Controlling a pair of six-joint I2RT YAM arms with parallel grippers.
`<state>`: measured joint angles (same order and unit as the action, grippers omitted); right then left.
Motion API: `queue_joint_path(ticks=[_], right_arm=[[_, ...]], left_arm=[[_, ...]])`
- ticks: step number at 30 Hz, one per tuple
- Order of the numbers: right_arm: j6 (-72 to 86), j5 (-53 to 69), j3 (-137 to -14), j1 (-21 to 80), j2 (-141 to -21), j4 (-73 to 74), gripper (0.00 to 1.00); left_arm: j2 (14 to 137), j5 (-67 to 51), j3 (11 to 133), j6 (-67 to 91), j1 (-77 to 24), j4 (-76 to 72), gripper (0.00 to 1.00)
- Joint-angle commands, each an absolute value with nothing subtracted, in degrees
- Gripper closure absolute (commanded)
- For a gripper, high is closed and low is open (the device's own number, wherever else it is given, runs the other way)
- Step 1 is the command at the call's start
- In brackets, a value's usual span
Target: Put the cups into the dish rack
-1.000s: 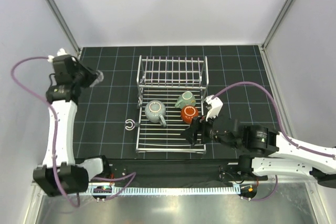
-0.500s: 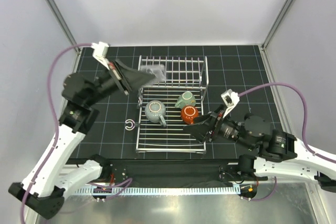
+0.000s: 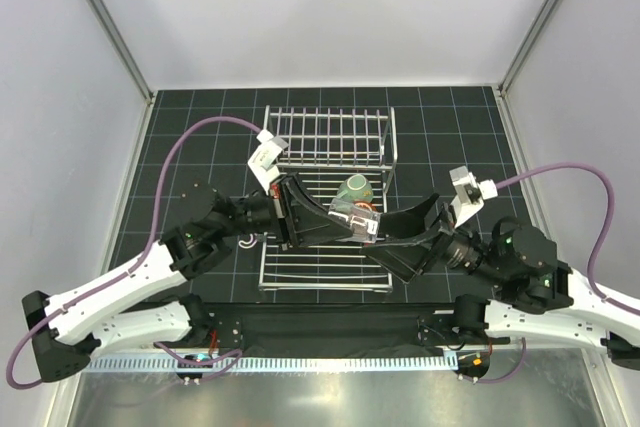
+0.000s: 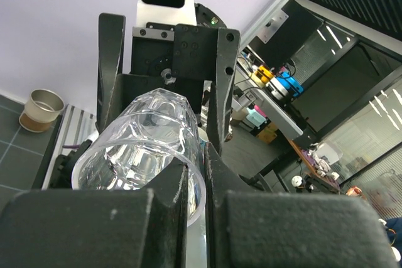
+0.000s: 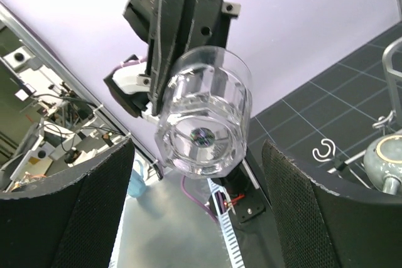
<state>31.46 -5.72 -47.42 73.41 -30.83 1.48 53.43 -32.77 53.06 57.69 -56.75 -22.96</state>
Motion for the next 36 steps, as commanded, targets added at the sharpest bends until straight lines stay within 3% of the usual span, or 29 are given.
queue_joint_path(ticks=[1,12,19,27,36], right_arm=[[30.50,-4.66,-47.73,73.65,-29.62,-2.11,0.17],[31.82,-8.61,-47.28,73.65,-28.04,1.49,0.20],[32.52,-10.01,-47.55,73.65,-29.53,1.76,0.27],[33.66,-10.72,-47.46,73.57,-30.41,1.50,0.39],[34.54,-9.58,-47.02,73.65,-31.38,0.97,0.65]], left_arm=[[53.35,-30.59,52.39,55.99,-57.83,-28.65,1.00],[53.35,-29.44,50.27,57.04,-58.89,-30.85,1.00],[53.44,-29.00,49.92,57.66,-59.59,-31.55,1.00],[52.65,-28.48,48.17,58.27,-59.77,-31.55,1.00],[51.68,-28.39,47.99,58.45,-59.94,-31.55,1.00]])
